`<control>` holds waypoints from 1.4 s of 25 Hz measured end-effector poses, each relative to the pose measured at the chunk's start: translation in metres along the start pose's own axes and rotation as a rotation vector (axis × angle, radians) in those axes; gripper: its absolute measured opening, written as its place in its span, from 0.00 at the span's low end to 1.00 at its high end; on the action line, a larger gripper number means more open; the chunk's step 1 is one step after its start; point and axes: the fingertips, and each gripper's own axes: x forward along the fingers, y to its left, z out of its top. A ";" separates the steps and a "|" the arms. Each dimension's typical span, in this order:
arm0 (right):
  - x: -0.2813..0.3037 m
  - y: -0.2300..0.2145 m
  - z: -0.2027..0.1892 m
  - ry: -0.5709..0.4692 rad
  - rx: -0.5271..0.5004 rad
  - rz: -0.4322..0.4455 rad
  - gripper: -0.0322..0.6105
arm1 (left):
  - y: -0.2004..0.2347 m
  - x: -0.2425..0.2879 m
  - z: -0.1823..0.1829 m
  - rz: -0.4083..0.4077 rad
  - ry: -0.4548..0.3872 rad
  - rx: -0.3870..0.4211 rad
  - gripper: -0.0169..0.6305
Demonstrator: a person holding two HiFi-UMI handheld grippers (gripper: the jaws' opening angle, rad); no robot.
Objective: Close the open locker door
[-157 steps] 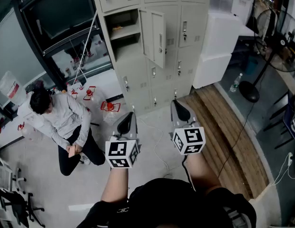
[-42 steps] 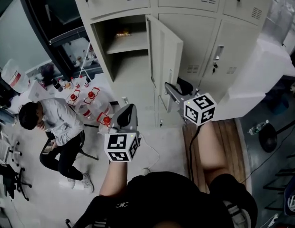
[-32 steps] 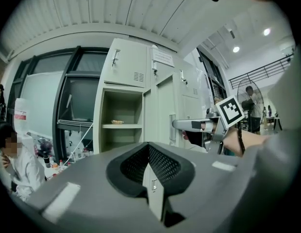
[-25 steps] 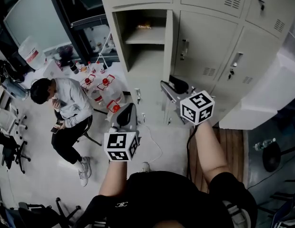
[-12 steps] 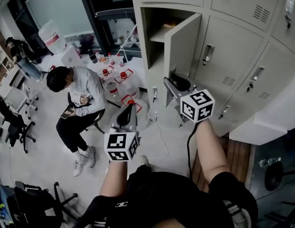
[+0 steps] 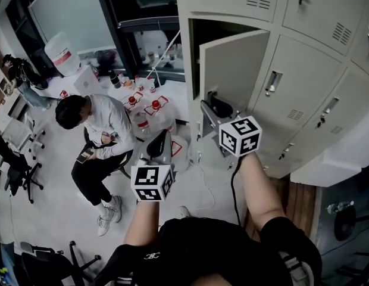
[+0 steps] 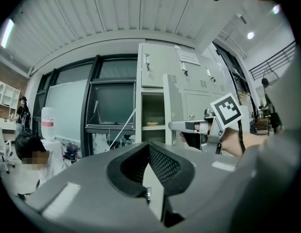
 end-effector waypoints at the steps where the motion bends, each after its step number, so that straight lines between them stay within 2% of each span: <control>1: 0.007 -0.001 0.000 0.000 -0.002 -0.009 0.24 | 0.006 0.004 0.000 -0.003 -0.001 -0.002 0.03; 17: 0.098 -0.038 -0.001 -0.004 0.021 -0.205 0.22 | 0.091 0.053 -0.005 -0.063 -0.010 -0.011 0.03; 27: 0.131 -0.071 -0.003 0.021 0.066 -0.293 0.21 | 0.110 0.079 -0.003 -0.120 -0.011 -0.002 0.03; 31: 0.139 -0.090 -0.011 0.040 0.091 -0.356 0.15 | 0.119 0.086 -0.004 -0.127 -0.014 -0.008 0.03; 35: 0.146 -0.101 -0.012 0.042 0.099 -0.385 0.15 | 0.129 0.091 -0.005 -0.128 -0.011 -0.013 0.03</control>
